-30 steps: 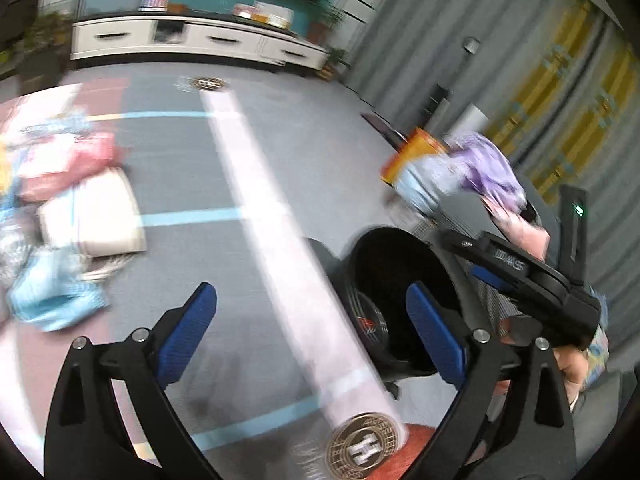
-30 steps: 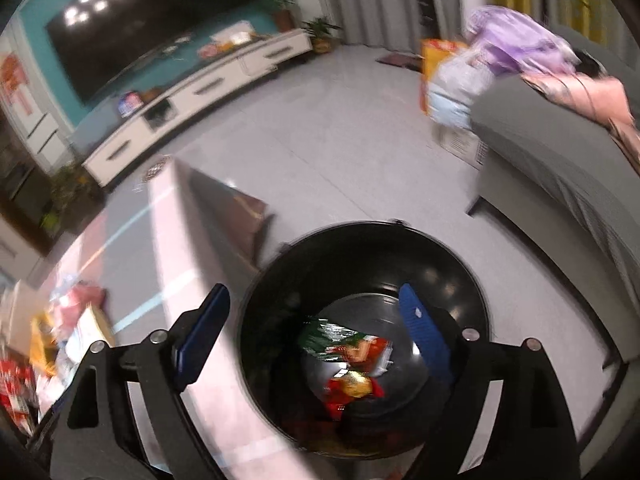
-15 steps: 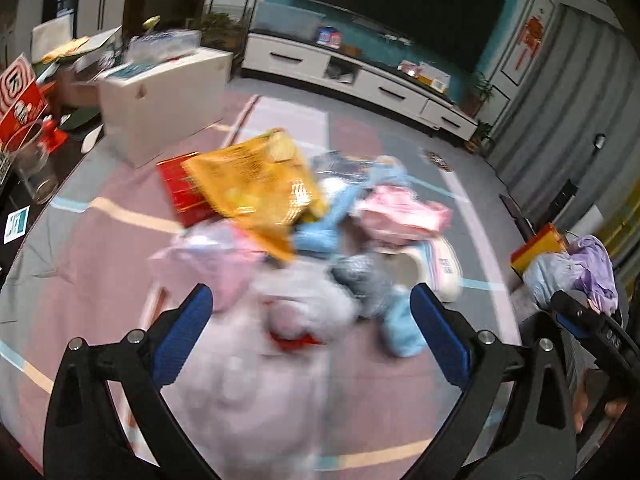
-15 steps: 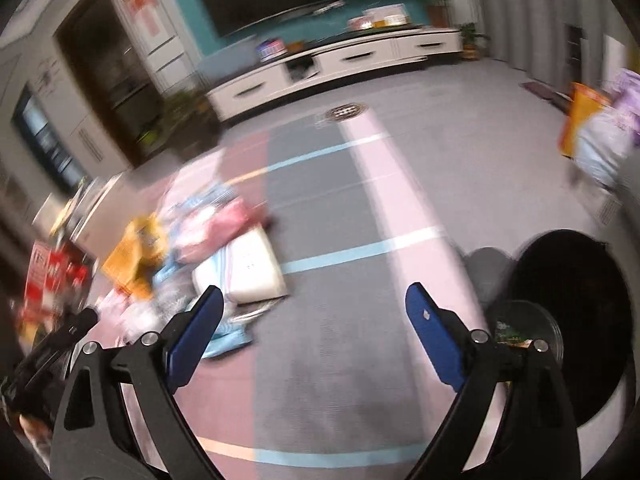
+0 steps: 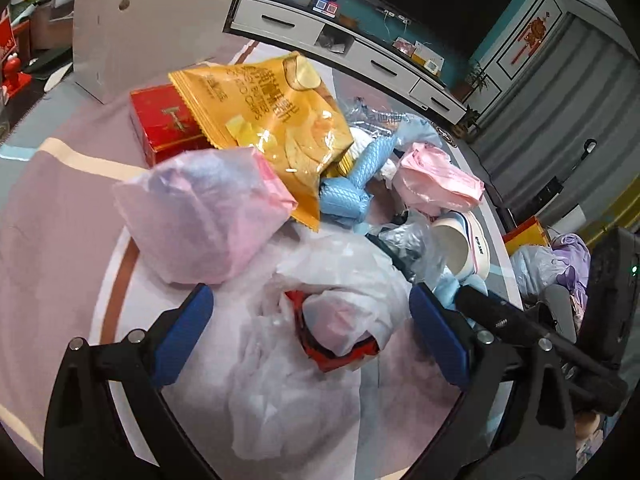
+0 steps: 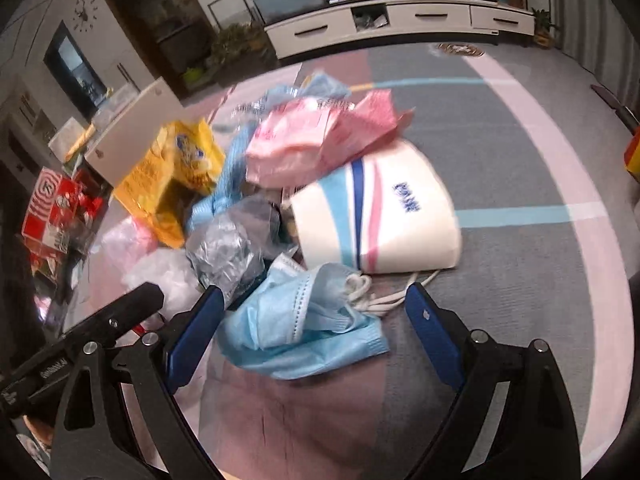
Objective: Collect trash
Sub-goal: 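Grasp the white plastic bag with the left gripper while the right grasps the blue mask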
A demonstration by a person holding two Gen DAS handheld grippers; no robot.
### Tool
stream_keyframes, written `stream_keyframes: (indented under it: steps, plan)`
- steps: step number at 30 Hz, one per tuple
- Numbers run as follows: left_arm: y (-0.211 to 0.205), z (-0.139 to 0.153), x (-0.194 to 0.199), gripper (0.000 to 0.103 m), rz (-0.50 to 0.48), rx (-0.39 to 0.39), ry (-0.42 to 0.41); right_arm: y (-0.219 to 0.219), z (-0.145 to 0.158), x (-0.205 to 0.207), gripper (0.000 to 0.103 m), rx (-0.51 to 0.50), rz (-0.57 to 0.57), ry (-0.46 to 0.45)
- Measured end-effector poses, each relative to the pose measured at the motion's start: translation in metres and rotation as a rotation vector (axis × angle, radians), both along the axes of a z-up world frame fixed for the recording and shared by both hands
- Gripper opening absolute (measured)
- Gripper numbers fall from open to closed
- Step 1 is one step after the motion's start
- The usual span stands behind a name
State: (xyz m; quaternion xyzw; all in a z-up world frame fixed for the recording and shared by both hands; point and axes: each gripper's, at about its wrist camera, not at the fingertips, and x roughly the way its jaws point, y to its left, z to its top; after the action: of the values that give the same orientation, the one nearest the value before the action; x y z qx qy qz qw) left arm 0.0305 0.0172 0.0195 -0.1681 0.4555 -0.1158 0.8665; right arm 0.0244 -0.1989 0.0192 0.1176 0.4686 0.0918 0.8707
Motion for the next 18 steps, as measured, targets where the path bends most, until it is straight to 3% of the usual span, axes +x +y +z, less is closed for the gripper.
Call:
stream_keyframes:
  steps: [3,6,10,13,16,18]
  plan:
    - [-0.001,-0.009,0.001,0.082,-0.014,-0.043,0.034,0.007,-0.006,0.001,0.088,-0.022,0.019,0.007]
    - [-0.001,-0.011,0.0,0.077,-0.015,-0.033,0.017,0.006,-0.007,0.0,0.085,-0.027,0.014,0.005]
    - [0.001,-0.017,-0.004,0.046,-0.017,-0.07,0.02,0.006,-0.011,-0.002,0.072,-0.027,0.004,0.013]
    - [-0.003,-0.017,-0.01,0.034,-0.021,-0.049,0.01,0.009,-0.014,-0.006,0.059,-0.075,0.004,0.011]
    - [-0.003,-0.014,-0.021,0.031,-0.012,-0.049,0.004,0.007,-0.012,-0.011,0.043,-0.08,-0.011,0.016]
    - [0.0,-0.008,-0.027,0.03,0.006,-0.042,0.003,0.006,-0.009,-0.016,0.038,-0.08,-0.006,0.011]
